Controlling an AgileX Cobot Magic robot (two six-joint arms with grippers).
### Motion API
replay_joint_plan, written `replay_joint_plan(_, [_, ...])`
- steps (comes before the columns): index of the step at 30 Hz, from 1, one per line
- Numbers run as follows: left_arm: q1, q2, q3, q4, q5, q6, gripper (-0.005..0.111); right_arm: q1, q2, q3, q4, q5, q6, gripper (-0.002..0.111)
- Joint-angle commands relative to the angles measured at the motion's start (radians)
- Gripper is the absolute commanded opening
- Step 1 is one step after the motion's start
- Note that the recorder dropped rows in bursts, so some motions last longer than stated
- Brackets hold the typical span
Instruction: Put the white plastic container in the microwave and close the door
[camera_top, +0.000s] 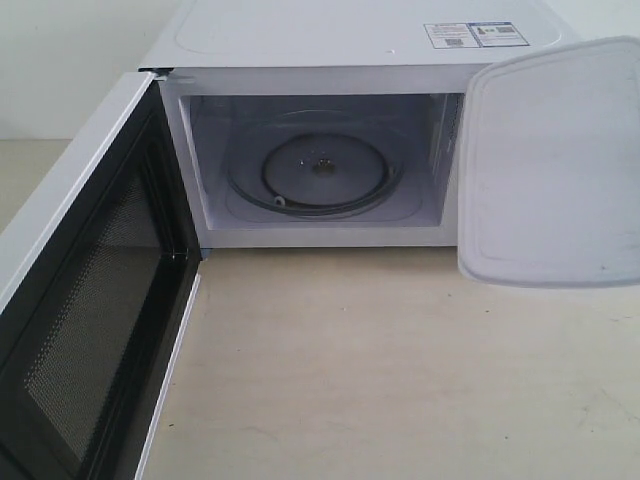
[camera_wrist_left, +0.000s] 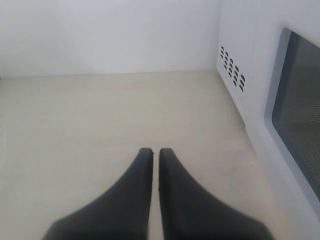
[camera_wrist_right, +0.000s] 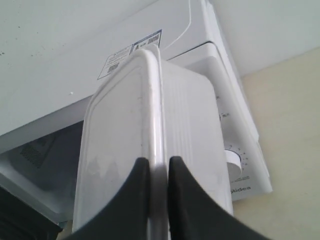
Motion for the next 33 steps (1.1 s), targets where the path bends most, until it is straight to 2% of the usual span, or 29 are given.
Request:
replay_joint_plan(1, [-0.008,-0.003,0.003,-0.007,-0.004,-0.009,0.004,0.001,-0.033,-0.012,-0.007,0.046,-0.002,0.000])
replay_joint_plan(15, [-0.008,-0.003,0.003,-0.007,-0.004,-0.009,0.004,0.001,-0.141,-0.012,0.196,0.115,-0.002,0.000])
replay_joint_plan(23, [-0.008,-0.003,0.003,-0.007,-0.004,-0.009,0.004,0.001,-0.190,-0.018,0.126,0.222,-0.002,0.000])
replay_joint_plan(28, [-0.008,-0.003,0.003,-0.007,-0.004,-0.009,0.004,0.001,-0.191,-0.055,0.060,0.229,-0.002,0.000])
replay_joint_plan(33, [-0.008,-0.003,0.003,-0.007,-0.004,-0.009,0.004,0.001,-0.191,-0.057,0.122,0.161,-0.002,0.000])
